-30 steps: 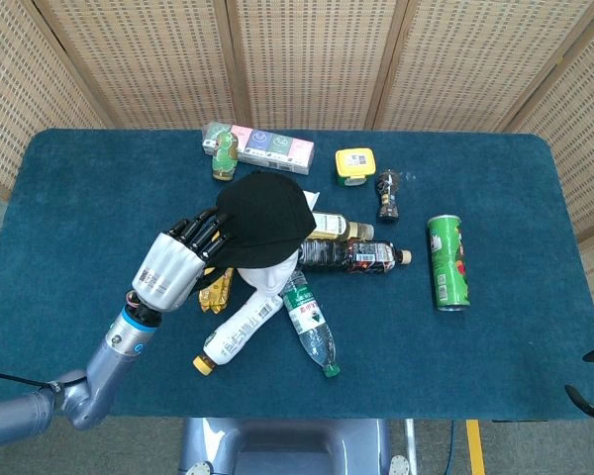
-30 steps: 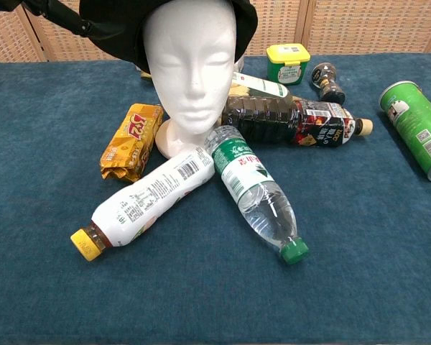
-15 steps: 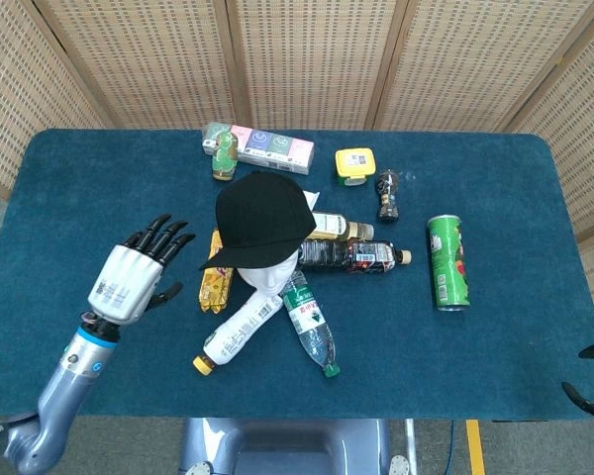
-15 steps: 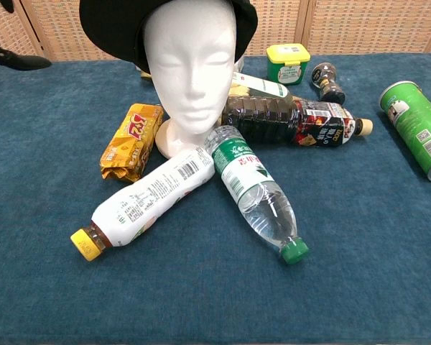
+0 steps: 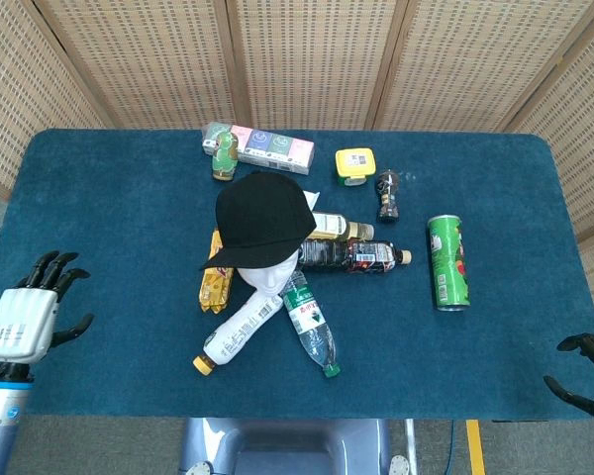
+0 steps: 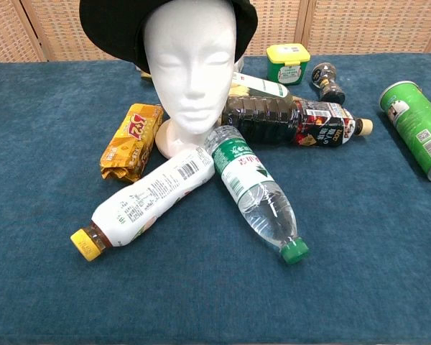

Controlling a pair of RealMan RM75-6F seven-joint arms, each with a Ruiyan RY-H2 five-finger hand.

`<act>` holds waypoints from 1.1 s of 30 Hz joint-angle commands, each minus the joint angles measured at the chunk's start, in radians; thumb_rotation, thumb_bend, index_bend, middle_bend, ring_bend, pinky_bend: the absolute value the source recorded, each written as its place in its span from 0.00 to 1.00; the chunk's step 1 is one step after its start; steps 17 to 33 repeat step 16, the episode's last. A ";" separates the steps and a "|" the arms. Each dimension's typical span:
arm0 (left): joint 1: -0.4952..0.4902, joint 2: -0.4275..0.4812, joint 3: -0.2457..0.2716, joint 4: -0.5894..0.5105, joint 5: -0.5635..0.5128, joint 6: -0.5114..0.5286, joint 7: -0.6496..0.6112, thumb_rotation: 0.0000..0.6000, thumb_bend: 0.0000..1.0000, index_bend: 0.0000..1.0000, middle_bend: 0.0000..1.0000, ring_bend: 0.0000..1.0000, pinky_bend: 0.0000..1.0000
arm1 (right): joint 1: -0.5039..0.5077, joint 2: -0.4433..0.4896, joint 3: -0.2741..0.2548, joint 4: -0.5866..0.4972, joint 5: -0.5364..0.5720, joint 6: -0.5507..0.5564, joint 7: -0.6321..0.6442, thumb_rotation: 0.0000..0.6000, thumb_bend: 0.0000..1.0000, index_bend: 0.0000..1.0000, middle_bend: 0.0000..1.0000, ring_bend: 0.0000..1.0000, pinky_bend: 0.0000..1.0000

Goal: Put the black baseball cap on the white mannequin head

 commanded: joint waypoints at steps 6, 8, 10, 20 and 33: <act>0.154 0.034 0.041 0.030 -0.044 0.101 -0.104 1.00 0.19 0.35 0.19 0.12 0.42 | 0.021 0.010 -0.004 -0.031 -0.002 -0.030 -0.032 1.00 0.12 0.47 0.46 0.48 0.48; 0.176 0.035 0.044 0.035 -0.045 0.112 -0.115 1.00 0.19 0.35 0.19 0.12 0.42 | 0.025 0.011 -0.004 -0.037 -0.002 -0.035 -0.038 1.00 0.12 0.47 0.46 0.48 0.48; 0.193 0.036 0.044 0.041 -0.045 0.113 -0.130 1.00 0.19 0.36 0.19 0.12 0.42 | 0.031 0.010 -0.004 -0.043 -0.003 -0.040 -0.043 1.00 0.12 0.47 0.47 0.48 0.48; 0.214 0.034 0.029 0.051 -0.030 0.109 -0.141 1.00 0.18 0.36 0.20 0.13 0.42 | 0.041 0.006 -0.005 -0.044 -0.008 -0.047 -0.044 1.00 0.12 0.47 0.46 0.48 0.48; 0.214 0.034 0.029 0.051 -0.030 0.109 -0.141 1.00 0.18 0.36 0.20 0.13 0.42 | 0.041 0.006 -0.005 -0.044 -0.008 -0.047 -0.044 1.00 0.12 0.47 0.46 0.48 0.48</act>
